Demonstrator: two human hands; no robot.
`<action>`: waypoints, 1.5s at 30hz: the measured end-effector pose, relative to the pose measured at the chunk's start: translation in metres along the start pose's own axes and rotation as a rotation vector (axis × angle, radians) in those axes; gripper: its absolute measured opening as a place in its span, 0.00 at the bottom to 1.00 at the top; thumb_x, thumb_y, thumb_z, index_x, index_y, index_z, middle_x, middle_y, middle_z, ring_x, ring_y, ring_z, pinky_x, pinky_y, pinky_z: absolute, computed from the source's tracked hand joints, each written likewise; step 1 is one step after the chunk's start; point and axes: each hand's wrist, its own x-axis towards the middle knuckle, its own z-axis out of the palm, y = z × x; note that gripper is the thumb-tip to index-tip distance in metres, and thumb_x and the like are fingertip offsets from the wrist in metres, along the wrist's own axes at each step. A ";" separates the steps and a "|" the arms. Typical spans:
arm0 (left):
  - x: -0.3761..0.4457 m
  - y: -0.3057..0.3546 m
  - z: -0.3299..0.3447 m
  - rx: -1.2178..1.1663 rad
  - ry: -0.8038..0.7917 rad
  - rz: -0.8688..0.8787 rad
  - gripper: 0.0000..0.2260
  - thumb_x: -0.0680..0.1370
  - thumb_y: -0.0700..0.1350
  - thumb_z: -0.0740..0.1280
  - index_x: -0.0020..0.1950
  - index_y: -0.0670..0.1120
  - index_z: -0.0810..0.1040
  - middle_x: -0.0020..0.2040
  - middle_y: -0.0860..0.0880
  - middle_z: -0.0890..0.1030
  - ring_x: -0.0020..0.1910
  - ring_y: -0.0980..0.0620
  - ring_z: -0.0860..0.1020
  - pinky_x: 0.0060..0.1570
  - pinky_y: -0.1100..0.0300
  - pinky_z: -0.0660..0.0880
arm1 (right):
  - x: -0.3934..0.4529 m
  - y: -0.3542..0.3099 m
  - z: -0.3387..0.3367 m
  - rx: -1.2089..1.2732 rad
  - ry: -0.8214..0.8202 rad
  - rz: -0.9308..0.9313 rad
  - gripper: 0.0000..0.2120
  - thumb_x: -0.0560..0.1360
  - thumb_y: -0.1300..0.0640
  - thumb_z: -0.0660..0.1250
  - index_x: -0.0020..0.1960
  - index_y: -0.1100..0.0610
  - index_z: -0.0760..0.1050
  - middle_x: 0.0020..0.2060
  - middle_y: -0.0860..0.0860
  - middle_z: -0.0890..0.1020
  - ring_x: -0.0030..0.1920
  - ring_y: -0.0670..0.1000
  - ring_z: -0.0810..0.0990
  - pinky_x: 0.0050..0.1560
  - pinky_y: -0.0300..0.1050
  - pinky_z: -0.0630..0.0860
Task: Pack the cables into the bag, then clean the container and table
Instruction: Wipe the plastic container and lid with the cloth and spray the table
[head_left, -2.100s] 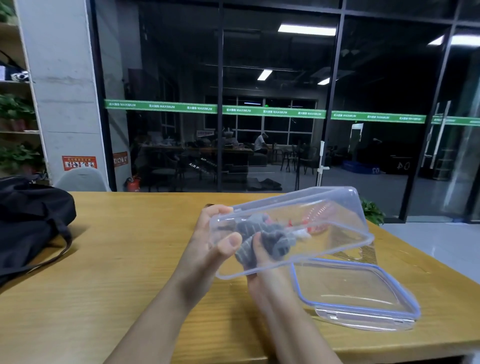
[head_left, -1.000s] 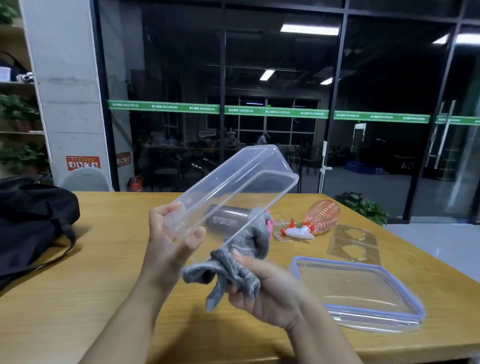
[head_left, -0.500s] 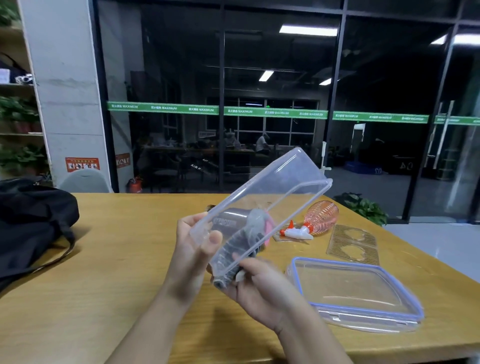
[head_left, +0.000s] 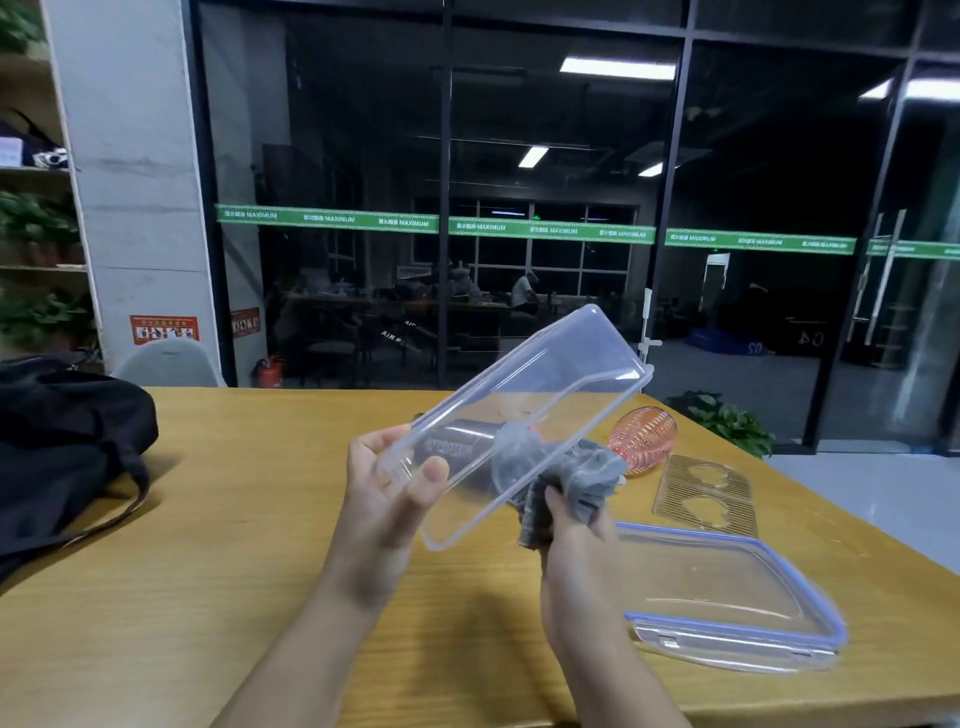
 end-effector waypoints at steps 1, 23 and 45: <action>0.000 0.000 0.001 -0.004 -0.007 0.007 0.44 0.48 0.73 0.72 0.55 0.50 0.66 0.47 0.53 0.78 0.42 0.65 0.79 0.38 0.74 0.72 | -0.004 -0.003 0.000 -0.121 -0.044 -0.155 0.01 0.77 0.57 0.64 0.47 0.53 0.74 0.34 0.47 0.78 0.33 0.40 0.74 0.35 0.33 0.71; -0.005 0.004 0.012 -0.024 -0.088 -0.001 0.36 0.56 0.62 0.72 0.55 0.43 0.65 0.41 0.61 0.80 0.42 0.64 0.79 0.37 0.69 0.74 | 0.019 0.011 0.010 -1.191 -0.481 -0.948 0.08 0.70 0.53 0.61 0.42 0.54 0.78 0.44 0.44 0.82 0.53 0.49 0.77 0.55 0.52 0.72; 0.001 -0.012 0.021 -0.018 -0.091 -0.057 0.30 0.61 0.57 0.69 0.57 0.45 0.65 0.40 0.66 0.78 0.37 0.68 0.77 0.37 0.73 0.73 | 0.039 -0.074 -0.130 -0.789 0.288 -0.473 0.11 0.75 0.64 0.62 0.53 0.52 0.65 0.47 0.52 0.77 0.45 0.56 0.76 0.42 0.51 0.72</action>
